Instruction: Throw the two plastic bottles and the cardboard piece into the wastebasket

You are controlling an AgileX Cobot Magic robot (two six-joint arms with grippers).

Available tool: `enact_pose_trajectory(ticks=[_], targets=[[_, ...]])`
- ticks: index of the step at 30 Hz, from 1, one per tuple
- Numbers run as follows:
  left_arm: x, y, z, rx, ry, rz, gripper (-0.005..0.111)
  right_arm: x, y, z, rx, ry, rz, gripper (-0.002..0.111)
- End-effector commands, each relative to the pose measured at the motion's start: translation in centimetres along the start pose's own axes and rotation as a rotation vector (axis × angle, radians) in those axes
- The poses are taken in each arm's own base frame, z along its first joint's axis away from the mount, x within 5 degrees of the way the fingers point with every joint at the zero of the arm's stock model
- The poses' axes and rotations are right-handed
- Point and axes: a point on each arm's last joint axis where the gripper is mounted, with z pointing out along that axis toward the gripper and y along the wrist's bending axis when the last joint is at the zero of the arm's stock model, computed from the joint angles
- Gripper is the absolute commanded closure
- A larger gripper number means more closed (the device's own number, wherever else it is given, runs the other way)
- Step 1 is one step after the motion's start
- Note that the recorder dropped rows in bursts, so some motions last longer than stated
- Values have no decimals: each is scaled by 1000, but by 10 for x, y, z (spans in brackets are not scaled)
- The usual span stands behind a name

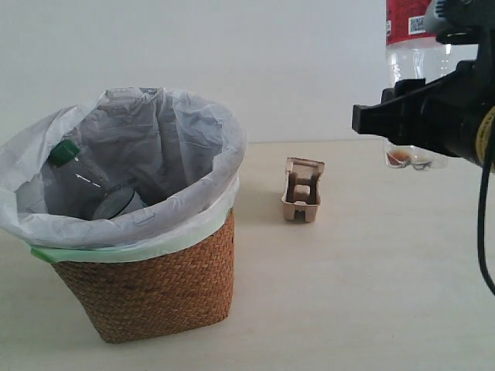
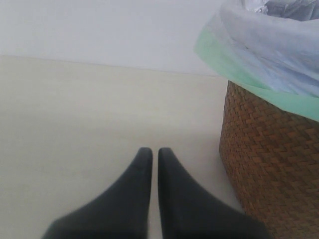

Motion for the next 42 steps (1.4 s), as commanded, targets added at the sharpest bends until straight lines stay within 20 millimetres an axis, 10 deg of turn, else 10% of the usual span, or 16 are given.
enact_pose_trajectory(ticks=[1, 24, 42], targets=[[1, 0, 0, 7, 1, 1, 103, -10, -2, -10, -42, -35, 17, 108], [1, 0, 0, 7, 1, 1, 103, -15, -5, -10, 6, 29, -209, 108], [1, 0, 0, 7, 1, 1, 103, -30, 24, -18, -305, 120, -306, 108]])
